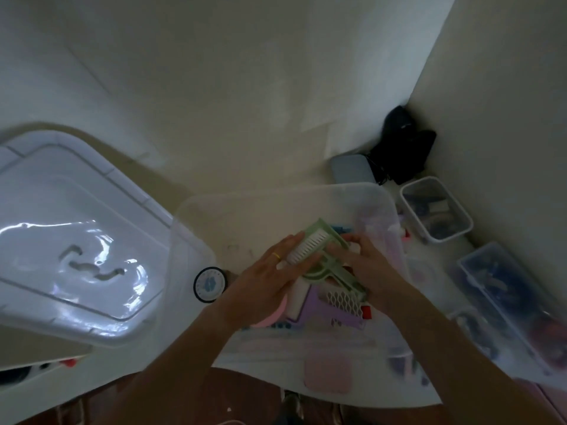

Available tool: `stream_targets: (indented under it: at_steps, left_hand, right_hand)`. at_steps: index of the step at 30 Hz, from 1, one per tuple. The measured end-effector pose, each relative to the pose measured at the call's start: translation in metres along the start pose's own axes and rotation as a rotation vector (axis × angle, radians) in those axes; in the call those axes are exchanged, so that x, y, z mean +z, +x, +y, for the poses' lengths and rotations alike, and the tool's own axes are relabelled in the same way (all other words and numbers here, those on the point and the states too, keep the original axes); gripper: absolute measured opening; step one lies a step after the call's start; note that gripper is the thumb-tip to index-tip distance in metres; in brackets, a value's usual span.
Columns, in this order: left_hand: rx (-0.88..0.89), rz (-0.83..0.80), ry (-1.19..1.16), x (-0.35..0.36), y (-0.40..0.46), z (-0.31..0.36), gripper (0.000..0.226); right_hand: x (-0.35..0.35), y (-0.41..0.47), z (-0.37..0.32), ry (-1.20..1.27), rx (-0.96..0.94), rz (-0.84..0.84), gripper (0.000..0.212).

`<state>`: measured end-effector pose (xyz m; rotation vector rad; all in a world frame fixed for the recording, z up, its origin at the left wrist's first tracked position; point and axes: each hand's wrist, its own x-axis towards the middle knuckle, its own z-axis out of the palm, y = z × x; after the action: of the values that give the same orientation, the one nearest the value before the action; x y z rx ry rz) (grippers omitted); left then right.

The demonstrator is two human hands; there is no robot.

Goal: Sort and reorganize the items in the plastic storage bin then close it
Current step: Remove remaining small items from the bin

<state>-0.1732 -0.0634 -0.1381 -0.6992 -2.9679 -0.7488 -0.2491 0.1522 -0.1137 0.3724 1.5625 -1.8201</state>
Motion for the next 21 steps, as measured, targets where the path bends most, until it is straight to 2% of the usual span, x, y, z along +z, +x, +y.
stream_targets:
  at_steps: [2,4,6,9,11,13,17,21]
  left_hand:
    - [0.039,-0.029,0.012,-0.005,0.006,0.017,0.06]
    - [-0.015,-0.001,-0.076,-0.007,0.011,0.037,0.056]
    - [-0.118,0.08,-0.313,-0.006,0.018,0.066,0.05]
    - [-0.359,0.242,-0.657,-0.005,0.041,0.113,0.056]
    - [-0.532,0.245,-0.771,-0.005,0.064,0.136,0.067]
    - [-0.607,0.173,-0.874,0.005,0.089,0.164,0.06]
    - [-0.679,0.158,-1.0,0.041,0.136,0.228,0.046]
    - [-0.788,0.13,-0.963,0.111,0.18,0.255,0.053]
  right_hand:
    - [-0.001,-0.02,-0.001,-0.094,-0.082,0.04,0.045]
    - [-0.01,-0.04,-0.002,-0.067,-0.151,0.09,0.049]
    - [-0.028,-0.062,-0.005,-0.049,-0.203,0.137,0.05]
    - [-0.063,-0.099,-0.008,-0.013,-0.285,0.138,0.05]
    - [-0.084,-0.122,-0.01,0.041,-0.308,0.159,0.048]
    - [-0.112,-0.143,-0.01,0.073,-0.324,0.213,0.046]
    - [-0.181,-0.171,0.001,0.117,-0.205,0.37,0.046]
    - [-0.253,-0.18,0.036,0.144,-0.105,0.635,0.024]
